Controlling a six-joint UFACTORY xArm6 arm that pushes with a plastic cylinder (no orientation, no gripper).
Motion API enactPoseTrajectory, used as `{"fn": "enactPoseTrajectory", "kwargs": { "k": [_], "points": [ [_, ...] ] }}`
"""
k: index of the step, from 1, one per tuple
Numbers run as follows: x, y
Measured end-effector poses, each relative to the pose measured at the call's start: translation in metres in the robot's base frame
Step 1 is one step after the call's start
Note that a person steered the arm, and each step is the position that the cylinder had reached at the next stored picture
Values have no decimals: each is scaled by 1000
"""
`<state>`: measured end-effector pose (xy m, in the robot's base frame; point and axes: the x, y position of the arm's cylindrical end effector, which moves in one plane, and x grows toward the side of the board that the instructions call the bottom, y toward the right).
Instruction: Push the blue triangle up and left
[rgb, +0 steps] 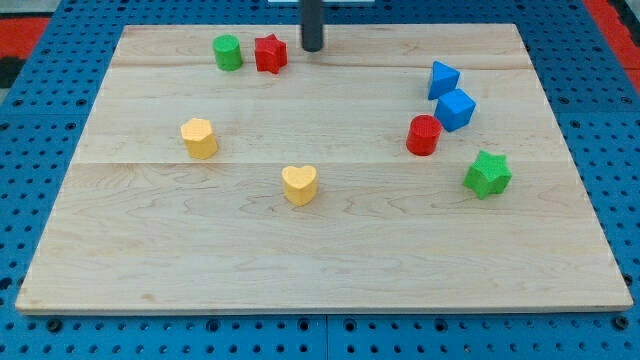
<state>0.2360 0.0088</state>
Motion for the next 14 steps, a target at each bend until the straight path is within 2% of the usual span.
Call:
{"fn": "enactPoseTrajectory", "kwargs": {
  "k": [2,6,8,9,10,14],
  "points": [
    [32,58],
    [27,172],
    [67,219],
    [108,220],
    [128,220],
    [123,203]
  ]
}}
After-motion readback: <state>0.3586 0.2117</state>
